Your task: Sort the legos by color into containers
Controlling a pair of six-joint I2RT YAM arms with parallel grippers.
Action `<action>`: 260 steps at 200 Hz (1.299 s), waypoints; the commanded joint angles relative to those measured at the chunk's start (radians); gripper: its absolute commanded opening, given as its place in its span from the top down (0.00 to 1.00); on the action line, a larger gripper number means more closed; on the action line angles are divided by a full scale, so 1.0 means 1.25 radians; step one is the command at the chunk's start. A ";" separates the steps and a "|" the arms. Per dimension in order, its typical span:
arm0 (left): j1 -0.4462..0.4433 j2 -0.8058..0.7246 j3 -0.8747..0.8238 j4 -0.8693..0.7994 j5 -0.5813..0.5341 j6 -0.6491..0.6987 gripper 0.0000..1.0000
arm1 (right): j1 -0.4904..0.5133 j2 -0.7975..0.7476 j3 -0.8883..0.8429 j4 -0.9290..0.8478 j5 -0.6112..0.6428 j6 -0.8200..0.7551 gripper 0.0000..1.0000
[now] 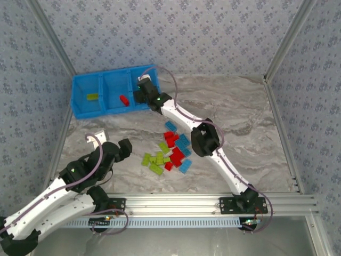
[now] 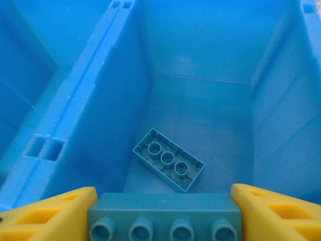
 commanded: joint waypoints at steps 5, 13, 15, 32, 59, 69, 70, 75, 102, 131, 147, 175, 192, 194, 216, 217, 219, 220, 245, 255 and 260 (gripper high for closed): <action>-0.003 0.006 -0.009 -0.009 0.004 -0.020 0.01 | -0.002 -0.022 0.059 -0.030 -0.036 -0.020 0.26; -0.003 0.009 -0.014 0.001 0.007 -0.023 0.01 | -0.001 -0.038 0.055 -0.040 -0.043 -0.023 0.25; -0.002 0.011 -0.015 0.004 0.007 -0.024 0.01 | -0.001 -0.042 0.055 -0.043 -0.043 -0.023 0.24; -0.003 0.026 -0.020 0.015 0.037 -0.034 0.01 | -0.001 -0.084 0.049 -0.089 -0.054 -0.019 0.24; -0.002 0.076 -0.018 0.034 0.114 -0.014 0.01 | -0.001 -0.232 -0.067 -0.150 -0.099 -0.015 0.24; -0.003 0.107 -0.017 0.047 0.159 0.001 0.01 | 0.001 -0.318 -0.160 -0.171 -0.120 -0.012 0.23; -0.003 0.111 -0.017 0.048 0.165 0.003 0.01 | 0.000 -0.338 -0.183 -0.172 -0.127 -0.012 0.22; -0.002 0.130 -0.016 0.054 0.186 0.008 0.01 | 0.001 -0.376 -0.226 -0.175 -0.140 -0.011 0.22; -0.002 0.243 -0.019 0.091 0.260 0.029 0.01 | 0.000 -0.653 -0.600 -0.137 -0.235 0.011 0.21; -0.004 0.348 -0.022 0.156 0.357 0.107 0.21 | 0.007 -0.924 -0.933 -0.087 -0.272 0.044 0.20; -0.004 0.396 -0.033 0.175 0.400 0.156 0.39 | 0.010 -1.026 -1.040 -0.095 -0.247 0.079 0.19; -0.004 0.479 -0.038 0.188 0.403 0.187 0.41 | 0.013 -1.134 -1.152 -0.120 -0.209 0.126 0.17; -0.003 0.522 -0.028 0.208 0.399 0.204 0.41 | 0.016 -1.157 -1.172 -0.122 -0.206 0.138 0.17; -0.004 0.527 -0.026 0.211 0.400 0.205 0.41 | 0.017 -1.159 -1.174 -0.121 -0.206 0.141 0.17; 0.000 0.574 -0.018 0.246 0.386 0.216 0.41 | 0.021 -1.159 -1.173 -0.121 -0.200 0.151 0.17; 0.001 0.577 -0.017 0.246 0.383 0.216 0.41 | 0.021 -1.158 -1.172 -0.121 -0.201 0.151 0.17; 0.002 0.583 -0.015 0.246 0.381 0.216 0.41 | 0.022 -1.158 -1.171 -0.122 -0.200 0.151 0.17; 0.003 0.585 -0.015 0.246 0.380 0.217 0.41 | 0.022 -1.158 -1.170 -0.122 -0.201 0.151 0.17; 0.033 0.648 -0.004 0.260 0.367 0.230 0.41 | 0.031 -1.158 -1.158 -0.124 -0.195 0.149 0.17; 0.040 0.660 -0.005 0.275 0.367 0.239 0.41 | 0.033 -1.157 -1.155 -0.126 -0.191 0.148 0.17; 0.042 0.665 -0.008 0.285 0.368 0.242 0.41 | 0.033 -1.157 -1.154 -0.128 -0.188 0.147 0.17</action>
